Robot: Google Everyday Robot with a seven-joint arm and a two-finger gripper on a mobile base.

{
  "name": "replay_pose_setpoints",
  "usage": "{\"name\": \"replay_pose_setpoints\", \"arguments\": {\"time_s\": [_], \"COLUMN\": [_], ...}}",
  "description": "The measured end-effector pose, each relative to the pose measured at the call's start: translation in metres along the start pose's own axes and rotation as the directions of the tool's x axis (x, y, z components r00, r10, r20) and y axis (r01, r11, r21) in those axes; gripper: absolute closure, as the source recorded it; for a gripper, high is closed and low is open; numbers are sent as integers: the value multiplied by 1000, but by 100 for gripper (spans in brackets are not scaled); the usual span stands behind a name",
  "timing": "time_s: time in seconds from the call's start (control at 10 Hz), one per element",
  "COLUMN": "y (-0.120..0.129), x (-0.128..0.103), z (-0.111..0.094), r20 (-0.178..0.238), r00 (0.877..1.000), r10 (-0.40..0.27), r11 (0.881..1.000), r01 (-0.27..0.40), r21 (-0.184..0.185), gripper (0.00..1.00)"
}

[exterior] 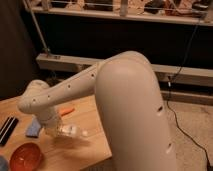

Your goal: Place the bottle in the ceramic bowl

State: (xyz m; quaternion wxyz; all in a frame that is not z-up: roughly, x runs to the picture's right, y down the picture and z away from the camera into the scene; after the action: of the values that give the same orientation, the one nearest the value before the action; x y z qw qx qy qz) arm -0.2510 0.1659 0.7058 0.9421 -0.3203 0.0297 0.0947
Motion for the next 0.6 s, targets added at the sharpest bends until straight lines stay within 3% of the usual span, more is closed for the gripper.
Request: {"name": "replay_pose_setpoints", "arguments": {"time_s": [0.3, 0.6], "y": [-4, 17], "x": [-29, -86], "z": [-26, -32], "r20": [82, 198], "r00": [997, 978], "r10": [16, -58], "r11": [1000, 995], "r01": [-15, 72], "r21": [-6, -62], "gripper": [100, 100]}}
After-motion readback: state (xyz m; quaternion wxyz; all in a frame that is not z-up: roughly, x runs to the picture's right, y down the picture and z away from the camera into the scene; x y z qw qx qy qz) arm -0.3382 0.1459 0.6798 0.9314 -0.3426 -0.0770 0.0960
